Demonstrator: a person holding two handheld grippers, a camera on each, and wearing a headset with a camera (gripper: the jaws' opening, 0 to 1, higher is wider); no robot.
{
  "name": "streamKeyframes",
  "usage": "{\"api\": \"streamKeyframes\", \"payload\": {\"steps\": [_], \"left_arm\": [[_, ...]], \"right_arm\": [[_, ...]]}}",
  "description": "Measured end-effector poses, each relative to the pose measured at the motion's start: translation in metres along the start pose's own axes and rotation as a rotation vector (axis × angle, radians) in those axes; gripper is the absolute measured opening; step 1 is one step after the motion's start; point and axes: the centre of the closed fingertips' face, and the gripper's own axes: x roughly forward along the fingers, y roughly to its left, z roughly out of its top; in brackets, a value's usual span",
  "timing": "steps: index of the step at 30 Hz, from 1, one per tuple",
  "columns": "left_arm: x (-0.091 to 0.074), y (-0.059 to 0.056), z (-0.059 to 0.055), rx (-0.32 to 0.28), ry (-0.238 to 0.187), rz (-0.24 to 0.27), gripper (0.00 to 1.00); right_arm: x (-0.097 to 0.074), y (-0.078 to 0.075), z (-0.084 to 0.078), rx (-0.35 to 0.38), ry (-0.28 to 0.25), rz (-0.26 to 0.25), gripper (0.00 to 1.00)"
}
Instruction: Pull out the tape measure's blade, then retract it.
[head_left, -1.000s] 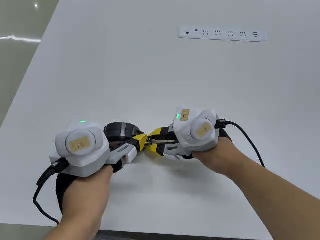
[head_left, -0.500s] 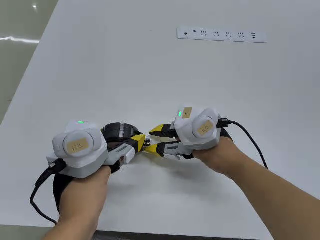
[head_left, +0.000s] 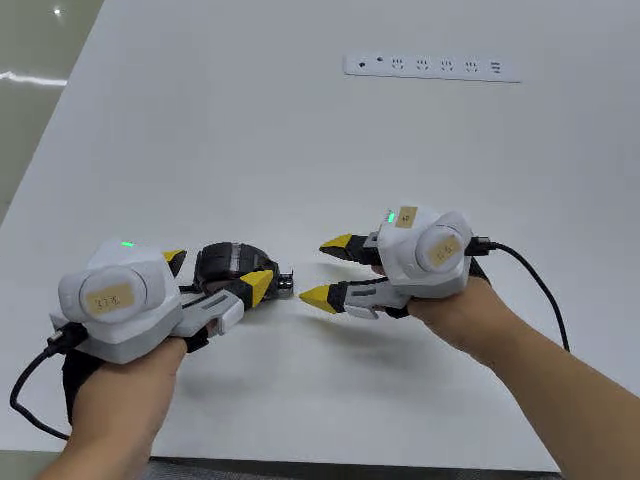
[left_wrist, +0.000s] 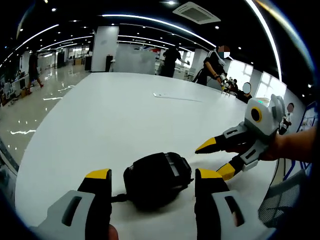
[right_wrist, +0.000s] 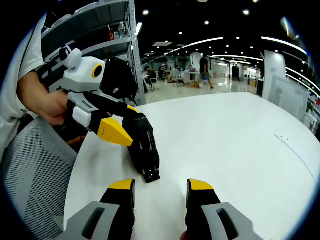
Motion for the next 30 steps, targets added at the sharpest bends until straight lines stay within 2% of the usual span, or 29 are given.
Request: {"api": "streamKeyframes", "payload": {"steps": [11, 15, 24, 25, 30], "left_arm": [[-0.017, -0.005, -0.004, 0.068, 0.015, -0.074, 0.72], [-0.024, -0.002, -0.008, 0.102, 0.029, -0.086, 0.74], [-0.037, 0.001, -0.014, 0.127, 0.032, -0.121, 0.79], [-0.039, 0.0, -0.014, 0.127, 0.026, -0.131, 0.79], [-0.045, 0.001, -0.019, 0.139, 0.036, -0.145, 0.8]], "right_arm": [[-0.027, -0.001, -0.009, 0.036, 0.002, -0.051, 0.5], [-0.039, -0.001, -0.014, 0.048, 0.004, -0.075, 0.54], [-0.065, 0.002, -0.027, 0.08, 0.017, -0.125, 0.64], [-0.069, 0.001, -0.029, 0.082, 0.018, -0.142, 0.66], [-0.087, 0.003, -0.041, 0.102, 0.029, -0.166, 0.71]]}}
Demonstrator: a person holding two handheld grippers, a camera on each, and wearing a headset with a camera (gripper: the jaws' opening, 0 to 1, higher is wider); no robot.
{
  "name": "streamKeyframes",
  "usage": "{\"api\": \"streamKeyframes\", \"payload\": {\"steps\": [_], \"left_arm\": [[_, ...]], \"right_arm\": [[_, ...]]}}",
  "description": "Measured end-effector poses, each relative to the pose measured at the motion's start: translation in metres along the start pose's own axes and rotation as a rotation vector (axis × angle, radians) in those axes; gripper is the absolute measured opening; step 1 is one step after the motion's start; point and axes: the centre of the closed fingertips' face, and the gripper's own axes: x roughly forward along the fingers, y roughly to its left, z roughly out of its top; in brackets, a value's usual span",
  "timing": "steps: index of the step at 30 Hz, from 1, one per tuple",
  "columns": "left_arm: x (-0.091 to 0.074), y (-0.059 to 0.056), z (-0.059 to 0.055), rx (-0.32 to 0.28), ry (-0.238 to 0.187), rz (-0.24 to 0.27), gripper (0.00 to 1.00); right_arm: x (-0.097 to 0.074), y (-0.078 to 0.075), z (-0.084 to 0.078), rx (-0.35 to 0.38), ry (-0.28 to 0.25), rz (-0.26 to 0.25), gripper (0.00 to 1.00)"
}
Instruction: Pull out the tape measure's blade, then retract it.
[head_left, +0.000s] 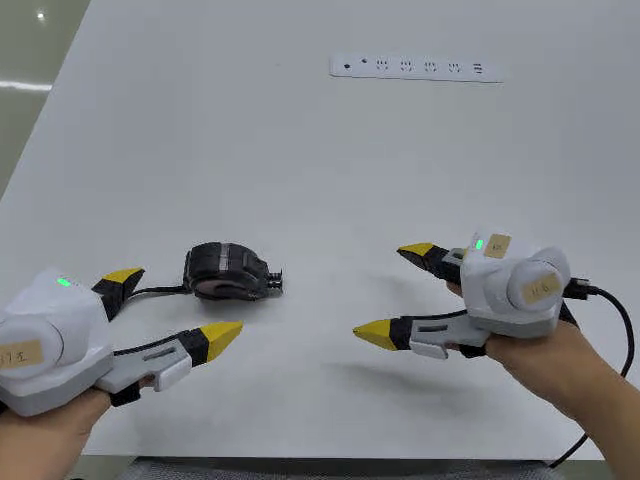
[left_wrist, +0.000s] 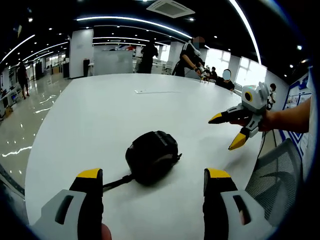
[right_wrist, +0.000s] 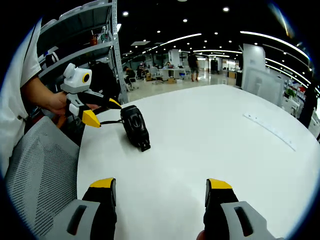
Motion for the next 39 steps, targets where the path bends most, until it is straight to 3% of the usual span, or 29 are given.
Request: {"api": "streamKeyframes", "payload": {"steps": [22, 32, 39], "left_arm": [[-0.025, 0.0, -0.013, 0.055, 0.019, -0.048, 0.83], [-0.035, 0.0, -0.018, 0.055, 0.033, -0.062, 0.84], [-0.039, 0.0, -0.02, 0.07, 0.042, -0.078, 0.86]], "right_arm": [[-0.069, -0.01, -0.036, 0.056, 0.034, -0.102, 0.83], [-0.088, -0.013, -0.049, 0.079, 0.051, -0.127, 0.86], [-0.095, -0.011, -0.049, 0.094, 0.042, -0.131, 0.9]]}}
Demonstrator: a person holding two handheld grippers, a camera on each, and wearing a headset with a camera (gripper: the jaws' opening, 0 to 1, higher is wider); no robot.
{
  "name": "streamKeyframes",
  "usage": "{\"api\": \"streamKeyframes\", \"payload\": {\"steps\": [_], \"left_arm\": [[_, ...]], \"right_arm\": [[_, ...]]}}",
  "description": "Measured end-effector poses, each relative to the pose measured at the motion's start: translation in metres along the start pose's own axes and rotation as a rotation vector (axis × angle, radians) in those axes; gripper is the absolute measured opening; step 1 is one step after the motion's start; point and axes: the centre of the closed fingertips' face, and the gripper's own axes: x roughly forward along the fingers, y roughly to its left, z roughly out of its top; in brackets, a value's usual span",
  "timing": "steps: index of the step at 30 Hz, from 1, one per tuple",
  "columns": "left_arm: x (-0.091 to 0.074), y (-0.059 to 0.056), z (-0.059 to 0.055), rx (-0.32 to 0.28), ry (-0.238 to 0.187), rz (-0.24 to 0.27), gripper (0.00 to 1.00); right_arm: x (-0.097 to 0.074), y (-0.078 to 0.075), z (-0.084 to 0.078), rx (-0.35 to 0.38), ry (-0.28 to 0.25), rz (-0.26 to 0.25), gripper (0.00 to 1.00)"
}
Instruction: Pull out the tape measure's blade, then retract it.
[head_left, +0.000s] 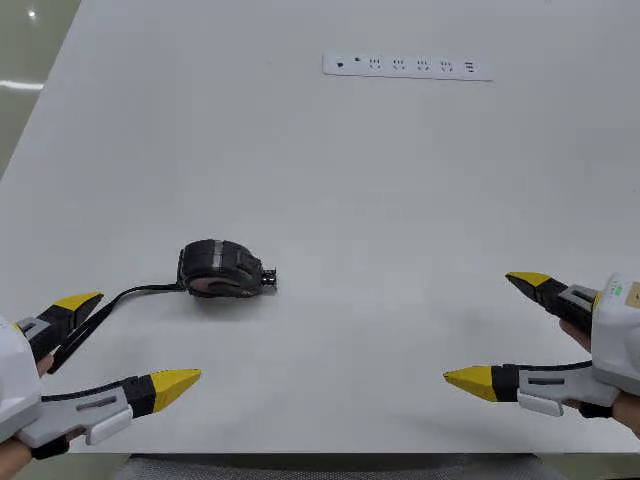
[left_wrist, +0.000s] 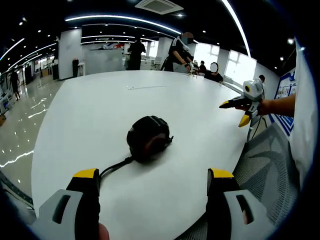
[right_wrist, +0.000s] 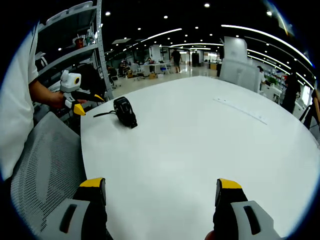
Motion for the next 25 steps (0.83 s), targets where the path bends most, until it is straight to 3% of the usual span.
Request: {"api": "streamKeyframes", "payload": {"steps": [9, 25], "left_arm": [[0.0025, -0.0036, 0.0006, 0.012, 0.002, -0.011, 0.86], [0.0021, -0.0038, -0.0013, 0.016, 0.008, -0.017, 0.85]], "right_arm": [[0.0011, 0.0079, 0.0001, -0.002, 0.005, 0.009, 0.9], [0.0023, 0.0074, -0.0025, 0.003, 0.001, 0.006, 0.9]]}}
